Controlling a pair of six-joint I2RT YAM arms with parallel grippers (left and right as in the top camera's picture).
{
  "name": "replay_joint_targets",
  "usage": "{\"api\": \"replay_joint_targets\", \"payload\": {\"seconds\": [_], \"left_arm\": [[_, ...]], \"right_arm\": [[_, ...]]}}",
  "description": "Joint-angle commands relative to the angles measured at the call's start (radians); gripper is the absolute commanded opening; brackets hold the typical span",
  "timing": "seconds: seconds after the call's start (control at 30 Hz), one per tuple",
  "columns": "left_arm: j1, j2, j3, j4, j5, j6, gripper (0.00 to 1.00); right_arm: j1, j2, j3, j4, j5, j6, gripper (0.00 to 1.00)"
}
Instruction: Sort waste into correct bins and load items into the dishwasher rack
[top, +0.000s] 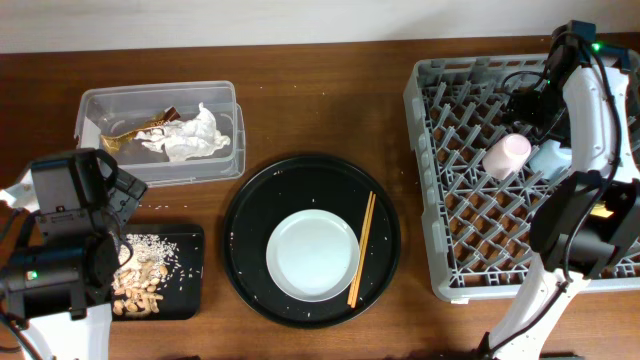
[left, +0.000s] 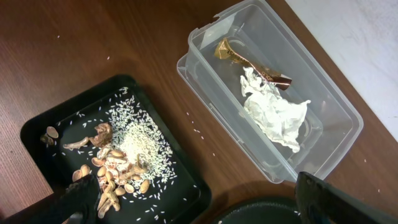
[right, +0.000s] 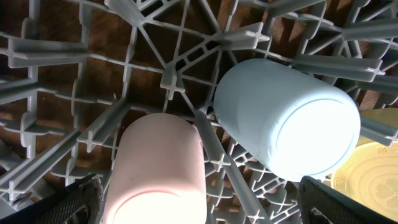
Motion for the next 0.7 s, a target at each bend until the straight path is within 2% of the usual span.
{"api": "replay_joint_targets", "payload": {"seconds": [0.0,0.17,0.27,0.33,0.4,0.53,0.67], "left_arm": [[0.003,-0.003,0.003,-0.003,-0.021,0.002,0.99],[0.003,-0.003,0.003,-0.003,-0.021,0.002,0.99],[0.003,-0.003,0.003,-0.003,-0.021,0.002,0.99],[0.003,-0.003,0.003,-0.003,-0.021,0.002,0.99],[0.003,-0.003,0.003,-0.003,-0.021,0.002,0.99],[0.003,-0.003,0.003,-0.003,-0.021,0.002,0.99],[0.003,-0.003,0.003,-0.003,-0.021,0.002,0.99]], "right_arm": [[0.002,0.005,0.004,0.011,-0.011,0.008,0.98],[0.002,0.005,0.004,0.058,-0.229,0.008,0.98],[0.002,0.005,0.004,-0.064,-0.472,0.017,0.98],[0.002,0.005,0.004,-0.092,-0.677,0.022,0.98],[0.016,0.005,0.004,-0.103,-0.782,-0.029,0.98],[0.092,-0.028,0.004,-0.140,-0.691,-0.047,0.98],[0.193,-0.125,0.004,-0.136,-0.360,0.093,0.98]]}}
